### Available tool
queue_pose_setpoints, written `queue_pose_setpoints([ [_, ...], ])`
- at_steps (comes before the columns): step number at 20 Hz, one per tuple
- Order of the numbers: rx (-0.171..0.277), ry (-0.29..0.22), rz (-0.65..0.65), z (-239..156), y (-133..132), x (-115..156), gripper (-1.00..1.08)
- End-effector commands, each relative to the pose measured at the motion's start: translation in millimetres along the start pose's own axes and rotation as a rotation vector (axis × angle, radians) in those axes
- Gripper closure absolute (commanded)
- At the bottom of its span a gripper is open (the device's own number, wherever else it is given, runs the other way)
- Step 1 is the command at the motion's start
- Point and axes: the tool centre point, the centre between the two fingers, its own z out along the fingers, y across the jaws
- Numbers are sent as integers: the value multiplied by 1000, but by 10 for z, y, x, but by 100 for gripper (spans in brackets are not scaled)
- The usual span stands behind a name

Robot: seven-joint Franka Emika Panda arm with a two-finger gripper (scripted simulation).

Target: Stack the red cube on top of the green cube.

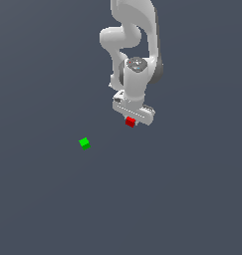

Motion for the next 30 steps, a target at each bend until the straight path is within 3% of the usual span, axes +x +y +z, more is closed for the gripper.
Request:
queue_pose_setpoints([
  [1, 0, 0, 0, -1, -1, 0, 108],
  [7, 0, 0, 0, 22, 69, 75, 108],
  [14, -1, 1, 0, 107, 324, 354, 108],
  [30, 0, 0, -1, 460, 1341, 1522, 108],
])
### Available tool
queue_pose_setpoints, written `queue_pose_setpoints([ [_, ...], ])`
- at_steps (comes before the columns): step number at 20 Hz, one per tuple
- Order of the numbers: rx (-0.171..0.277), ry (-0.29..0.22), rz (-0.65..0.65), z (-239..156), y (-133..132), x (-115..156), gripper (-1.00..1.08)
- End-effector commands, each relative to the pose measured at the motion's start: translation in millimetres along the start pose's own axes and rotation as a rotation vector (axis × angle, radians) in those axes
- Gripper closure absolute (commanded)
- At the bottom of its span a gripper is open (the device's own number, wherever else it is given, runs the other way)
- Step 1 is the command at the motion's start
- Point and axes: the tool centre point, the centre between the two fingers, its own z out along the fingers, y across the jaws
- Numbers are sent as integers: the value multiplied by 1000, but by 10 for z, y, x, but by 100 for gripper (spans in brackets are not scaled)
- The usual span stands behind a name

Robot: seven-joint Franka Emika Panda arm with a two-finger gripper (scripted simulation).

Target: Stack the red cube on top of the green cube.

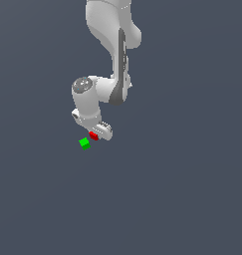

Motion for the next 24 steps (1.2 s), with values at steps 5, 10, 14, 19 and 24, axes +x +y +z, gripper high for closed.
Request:
queue_pose_setpoints([
  [5, 1, 0, -2, 99, 282, 355, 108],
  [10, 1, 0, -2, 133, 377, 486, 108],
  [14, 1, 0, -1, 141, 396, 515, 108],
  [19, 1, 0, -1, 141, 396, 515, -92],
  [24, 1, 0, -1, 141, 396, 515, -92],
])
